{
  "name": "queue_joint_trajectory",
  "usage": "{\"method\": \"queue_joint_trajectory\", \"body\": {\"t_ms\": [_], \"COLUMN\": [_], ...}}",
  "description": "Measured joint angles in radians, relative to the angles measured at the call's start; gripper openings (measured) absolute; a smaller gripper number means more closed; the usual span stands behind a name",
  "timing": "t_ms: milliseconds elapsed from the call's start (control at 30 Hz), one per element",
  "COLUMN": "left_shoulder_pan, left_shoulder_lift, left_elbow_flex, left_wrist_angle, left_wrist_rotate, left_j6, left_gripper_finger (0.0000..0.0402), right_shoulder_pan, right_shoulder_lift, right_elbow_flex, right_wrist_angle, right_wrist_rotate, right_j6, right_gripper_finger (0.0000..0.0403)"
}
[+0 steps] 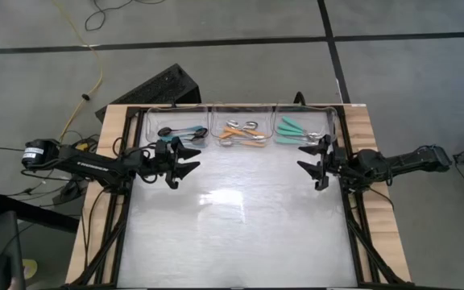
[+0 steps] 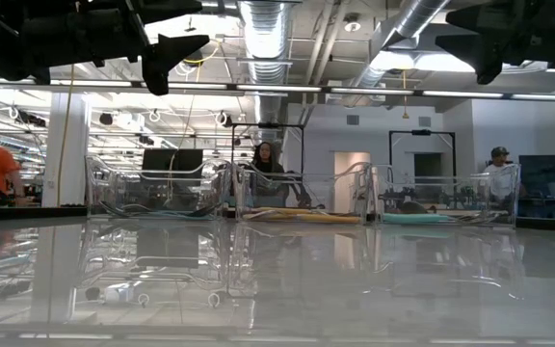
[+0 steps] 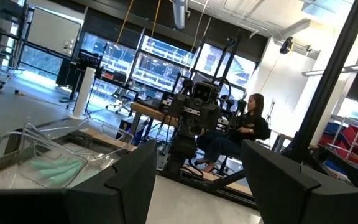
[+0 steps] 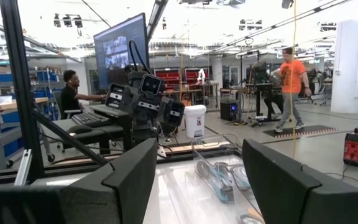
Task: Sort silverware by color (type)
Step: Return to Home Position
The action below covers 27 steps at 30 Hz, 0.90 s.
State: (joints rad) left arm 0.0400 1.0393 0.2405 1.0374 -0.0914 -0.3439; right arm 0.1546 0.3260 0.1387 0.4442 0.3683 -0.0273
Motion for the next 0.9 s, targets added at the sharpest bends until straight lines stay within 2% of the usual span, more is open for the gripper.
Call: {"method": "queue_joint_trajectory", "body": {"t_ms": [900], "left_shoulder_pan": [0.000], "left_shoulder_lift": [0.000], "left_elbow_flex": [0.000], "left_wrist_angle": [0.000], "left_wrist_rotate": [0.000], "left_j6": [0.003], "left_gripper_finger": [0.0218], "right_shoulder_pan": [0.000], "right_shoulder_lift": [0.000], "right_elbow_flex": [0.000], "right_wrist_angle": [-0.017], "right_wrist_rotate": [0.000], "right_j6": [0.001], "right_gripper_finger": [0.0265]}}
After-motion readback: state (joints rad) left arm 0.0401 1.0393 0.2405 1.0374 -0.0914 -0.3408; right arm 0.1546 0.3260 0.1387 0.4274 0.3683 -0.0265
